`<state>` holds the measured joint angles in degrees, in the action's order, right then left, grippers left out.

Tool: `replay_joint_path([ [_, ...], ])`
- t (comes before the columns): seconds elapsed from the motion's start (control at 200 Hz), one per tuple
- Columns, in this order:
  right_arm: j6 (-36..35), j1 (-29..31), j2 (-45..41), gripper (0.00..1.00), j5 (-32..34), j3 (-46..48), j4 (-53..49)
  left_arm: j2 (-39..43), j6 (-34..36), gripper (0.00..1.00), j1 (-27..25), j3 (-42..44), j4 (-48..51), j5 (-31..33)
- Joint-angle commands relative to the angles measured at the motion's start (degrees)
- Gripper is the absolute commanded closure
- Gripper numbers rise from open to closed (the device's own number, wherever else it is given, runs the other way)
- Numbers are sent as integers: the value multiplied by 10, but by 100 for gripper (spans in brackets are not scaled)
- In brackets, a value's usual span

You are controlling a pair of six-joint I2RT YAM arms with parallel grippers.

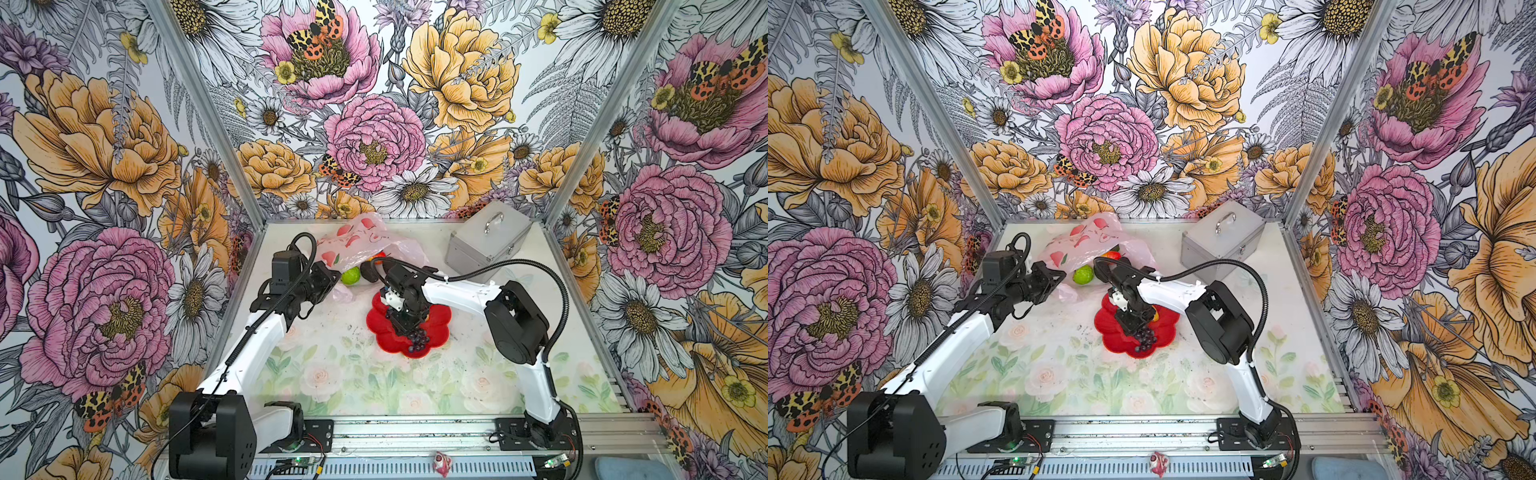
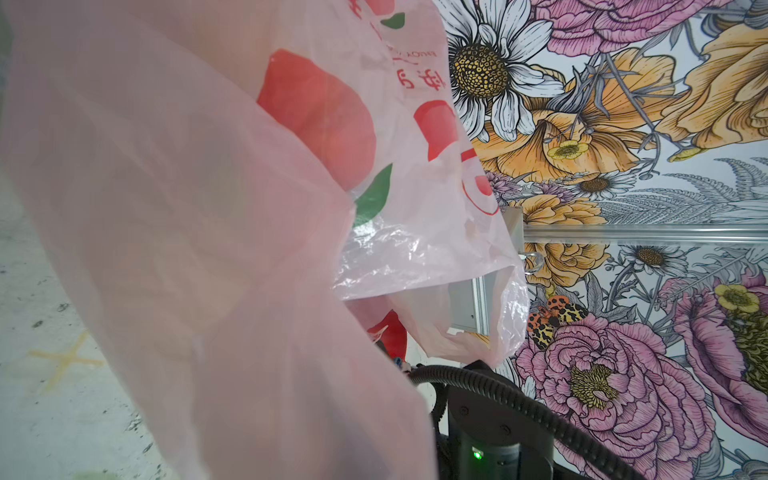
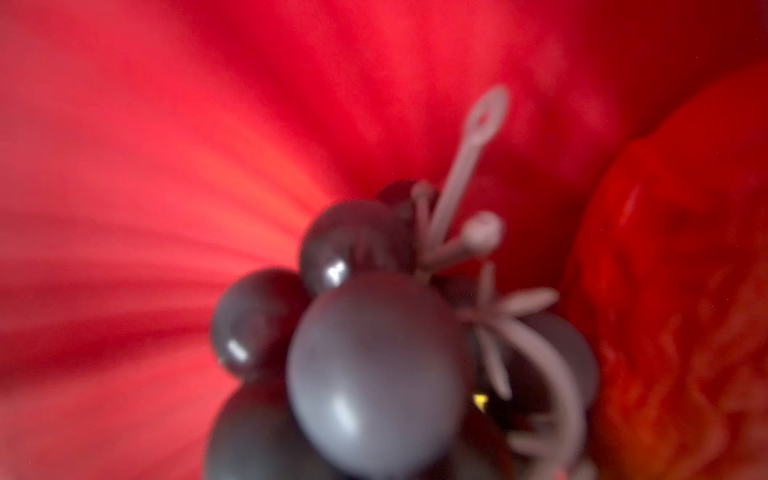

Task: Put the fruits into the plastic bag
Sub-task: 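Lift the grape bunch and carry it toward the pink bag's opening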

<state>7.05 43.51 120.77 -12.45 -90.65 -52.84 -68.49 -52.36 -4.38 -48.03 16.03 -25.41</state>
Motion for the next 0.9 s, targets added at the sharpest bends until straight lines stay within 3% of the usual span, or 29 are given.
replay_joint_path([
  [0.0, 18, -10, -41, 54, -22, 14, 35, -6, -6, 100, -6, -18, -22, -7],
  [0.415, 85, -36, -115, 59, -104, 78, 120, -12, -11, 100, -15, -22, -36, -2],
  [0.896, 137, -43, -202, 59, -158, 71, 123, -3, -14, 100, -17, -22, -43, 1],
])
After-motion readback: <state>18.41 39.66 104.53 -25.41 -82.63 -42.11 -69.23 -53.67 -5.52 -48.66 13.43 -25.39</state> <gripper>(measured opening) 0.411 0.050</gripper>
